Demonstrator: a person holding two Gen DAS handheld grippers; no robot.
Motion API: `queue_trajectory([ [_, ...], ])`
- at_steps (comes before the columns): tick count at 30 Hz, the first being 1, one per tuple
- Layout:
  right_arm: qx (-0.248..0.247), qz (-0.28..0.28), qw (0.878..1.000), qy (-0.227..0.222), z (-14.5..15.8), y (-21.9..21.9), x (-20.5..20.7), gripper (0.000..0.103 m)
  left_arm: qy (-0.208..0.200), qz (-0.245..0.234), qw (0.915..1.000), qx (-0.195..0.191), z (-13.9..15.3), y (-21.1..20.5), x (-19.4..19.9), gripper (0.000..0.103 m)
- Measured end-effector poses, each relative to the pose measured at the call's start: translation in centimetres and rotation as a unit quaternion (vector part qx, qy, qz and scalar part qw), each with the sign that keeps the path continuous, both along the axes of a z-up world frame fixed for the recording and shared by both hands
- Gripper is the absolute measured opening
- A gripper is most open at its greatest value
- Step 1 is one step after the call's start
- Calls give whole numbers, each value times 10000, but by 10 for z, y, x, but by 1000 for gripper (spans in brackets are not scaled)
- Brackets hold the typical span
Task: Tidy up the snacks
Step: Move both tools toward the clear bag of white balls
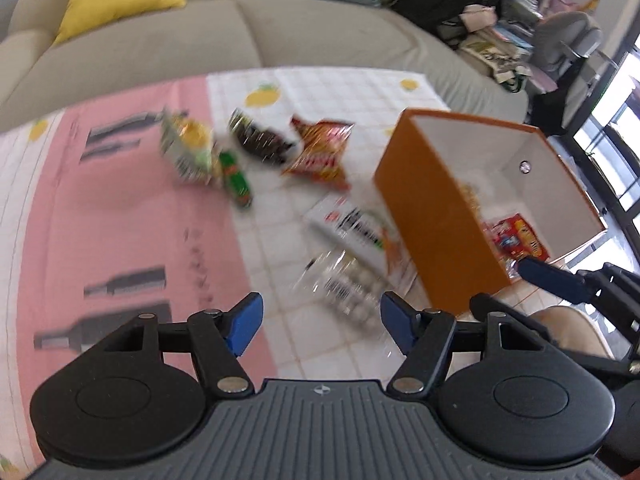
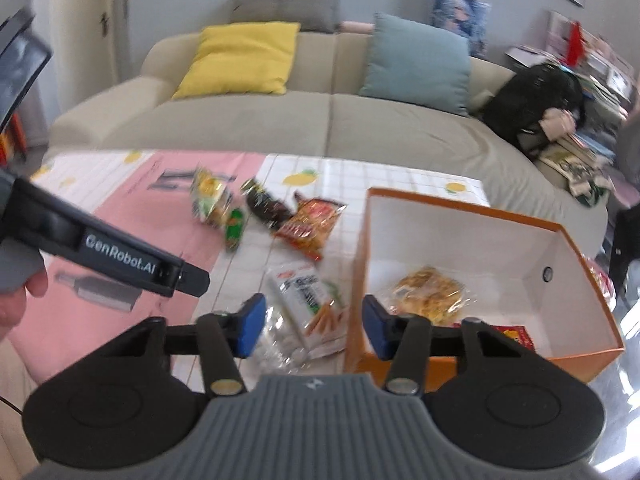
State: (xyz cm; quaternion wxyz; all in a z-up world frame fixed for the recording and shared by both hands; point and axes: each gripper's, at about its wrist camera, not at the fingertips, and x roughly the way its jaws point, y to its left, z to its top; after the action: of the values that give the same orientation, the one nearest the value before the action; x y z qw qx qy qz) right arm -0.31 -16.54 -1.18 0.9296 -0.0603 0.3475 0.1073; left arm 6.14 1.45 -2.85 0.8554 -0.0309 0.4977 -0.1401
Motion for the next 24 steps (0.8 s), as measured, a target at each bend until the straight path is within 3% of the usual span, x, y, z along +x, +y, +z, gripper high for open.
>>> queue_trajectory([
  [10, -292, 368, 9969, 637, -56, 33, 9, 45, 363, 265, 9989, 121, -43, 13, -6, 76],
  [18, -325, -114, 9900, 1366, -94, 34, 31, 44, 684, 348, 9970, 118, -70, 14, 0, 75],
  [24, -20, -177, 9866, 1621, -113, 37, 42, 3, 812, 439, 9957, 80, -79, 20, 4, 75],
])
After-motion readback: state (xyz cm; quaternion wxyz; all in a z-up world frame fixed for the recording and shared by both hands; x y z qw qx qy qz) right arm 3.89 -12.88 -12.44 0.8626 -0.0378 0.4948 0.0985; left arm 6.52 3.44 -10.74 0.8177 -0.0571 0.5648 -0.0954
